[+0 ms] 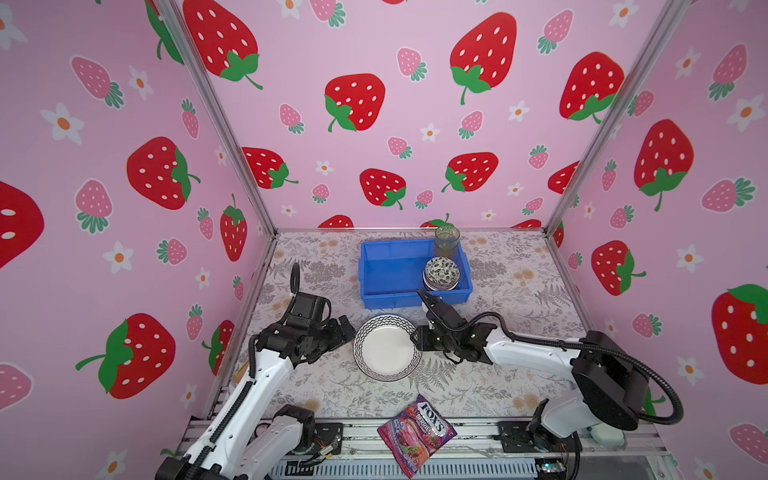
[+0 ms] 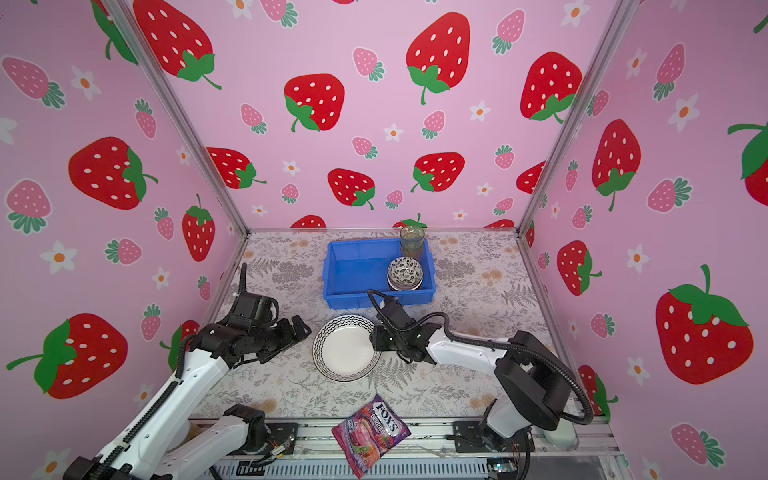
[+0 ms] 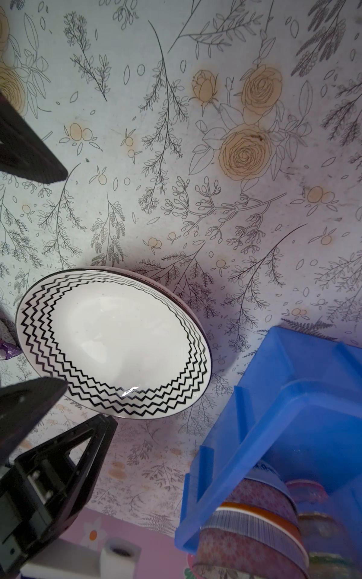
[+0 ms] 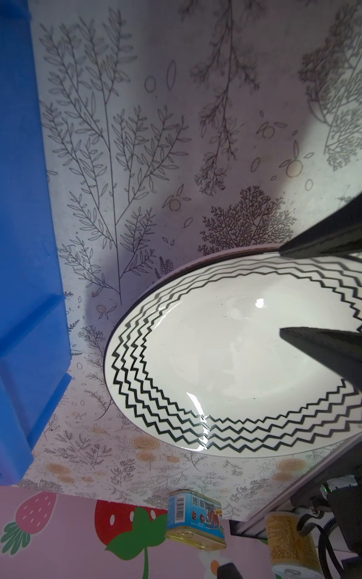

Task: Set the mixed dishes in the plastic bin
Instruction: 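Lower the right gripper onto the rim of the white zigzag plate stack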

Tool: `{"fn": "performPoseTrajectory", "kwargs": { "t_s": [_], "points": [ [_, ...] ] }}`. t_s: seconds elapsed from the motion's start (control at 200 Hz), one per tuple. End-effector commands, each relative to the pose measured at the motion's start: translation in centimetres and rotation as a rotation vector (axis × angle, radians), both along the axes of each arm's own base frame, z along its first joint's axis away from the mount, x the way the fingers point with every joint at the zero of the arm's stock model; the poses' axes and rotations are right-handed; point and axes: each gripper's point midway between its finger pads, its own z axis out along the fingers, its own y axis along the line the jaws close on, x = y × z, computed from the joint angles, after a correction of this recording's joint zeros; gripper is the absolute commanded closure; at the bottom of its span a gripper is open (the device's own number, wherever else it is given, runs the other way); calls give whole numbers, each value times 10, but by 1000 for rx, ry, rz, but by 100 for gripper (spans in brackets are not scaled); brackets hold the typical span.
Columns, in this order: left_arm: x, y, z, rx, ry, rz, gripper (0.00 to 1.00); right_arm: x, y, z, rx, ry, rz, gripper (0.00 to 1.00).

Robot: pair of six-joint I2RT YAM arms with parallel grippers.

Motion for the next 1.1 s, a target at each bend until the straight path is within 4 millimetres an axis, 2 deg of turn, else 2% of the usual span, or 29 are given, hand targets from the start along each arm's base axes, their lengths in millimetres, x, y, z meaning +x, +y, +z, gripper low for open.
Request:
{"fn": "performPoseTrajectory", "kwargs": {
  "t_s": [0.0,0.24,0.37,0.665,0.855,1.096],
  "points": [
    [1,1,-1,-10,8,16,1,5,-3,8,-19,-28,-19,59],
    [5,-2,-4,-15,16,11,1,2,-5,-4,-47,-9,-12,57],
    [6,-2,-6,-13,15,8,1,1,-3,-5,-42,-2,-6,58],
    [13,-7,-12,-29,24,-3,1,2,-14,-11,-38,12,-32,58],
    [17,-7,-9,-23,20,-4,1,2,-11,-12,-29,17,-25,58],
    [17,-7,-13,-23,26,-1,1,1,-6,-15,-24,29,0,64]
  ]
}}
